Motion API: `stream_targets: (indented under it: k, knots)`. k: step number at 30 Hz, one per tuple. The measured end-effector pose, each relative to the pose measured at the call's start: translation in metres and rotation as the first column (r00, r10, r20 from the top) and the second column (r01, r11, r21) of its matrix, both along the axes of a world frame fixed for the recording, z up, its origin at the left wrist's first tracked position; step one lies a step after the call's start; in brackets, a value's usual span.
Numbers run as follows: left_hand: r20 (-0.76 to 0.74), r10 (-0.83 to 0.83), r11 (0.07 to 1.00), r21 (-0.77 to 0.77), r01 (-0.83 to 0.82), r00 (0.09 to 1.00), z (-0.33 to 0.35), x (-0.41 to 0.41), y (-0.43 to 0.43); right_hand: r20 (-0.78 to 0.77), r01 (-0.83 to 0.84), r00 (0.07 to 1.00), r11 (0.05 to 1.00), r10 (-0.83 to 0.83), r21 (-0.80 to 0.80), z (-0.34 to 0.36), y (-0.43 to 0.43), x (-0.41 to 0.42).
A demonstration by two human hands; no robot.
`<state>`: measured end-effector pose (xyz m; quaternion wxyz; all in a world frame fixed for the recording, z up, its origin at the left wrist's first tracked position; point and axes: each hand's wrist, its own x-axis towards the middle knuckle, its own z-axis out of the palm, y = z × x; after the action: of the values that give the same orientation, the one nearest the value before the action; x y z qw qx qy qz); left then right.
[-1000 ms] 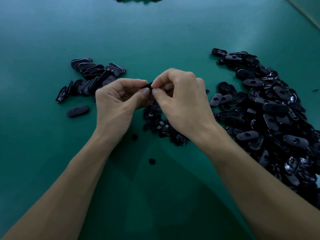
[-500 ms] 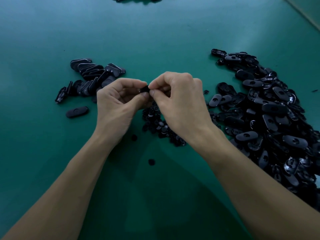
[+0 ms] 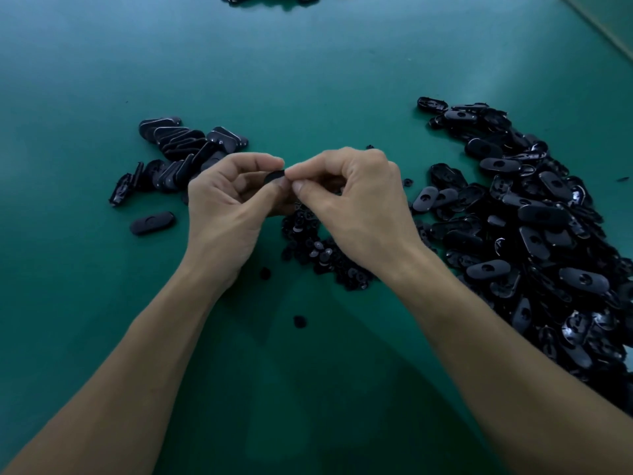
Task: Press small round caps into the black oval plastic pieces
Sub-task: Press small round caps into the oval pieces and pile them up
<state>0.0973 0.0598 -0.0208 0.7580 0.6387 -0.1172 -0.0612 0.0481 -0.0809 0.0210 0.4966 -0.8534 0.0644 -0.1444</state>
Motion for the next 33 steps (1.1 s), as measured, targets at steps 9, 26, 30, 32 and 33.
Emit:
stream_targets:
  k: [9,26,30,32,33]
  knots:
    - [-0.009,-0.046,0.999,-0.027,0.045,0.999,0.002,-0.001,-0.001,-0.141,-0.134,0.981,0.991,0.132,-0.004,0.008,-0.023,0.011]
    - [-0.045,-0.075,0.997,0.028,0.077,0.996,0.001,-0.001,-0.002,-0.137,-0.124,0.985,0.984,0.106,-0.130,0.013,-0.021,0.009]
    - [-0.046,-0.048,0.999,0.013,0.049,0.998,0.002,-0.002,-0.002,-0.145,-0.150,0.980,0.983,0.134,-0.102,0.016,-0.024,0.009]
    - [-0.036,-0.036,0.999,0.022,0.037,0.999,0.003,-0.002,-0.002,-0.148,-0.163,0.978,0.982,0.149,-0.090,0.015,-0.025,0.009]
    - [-0.029,-0.032,0.999,0.029,0.033,0.999,0.003,-0.003,-0.002,-0.150,-0.165,0.977,0.983,0.152,-0.081,0.015,-0.026,0.008]
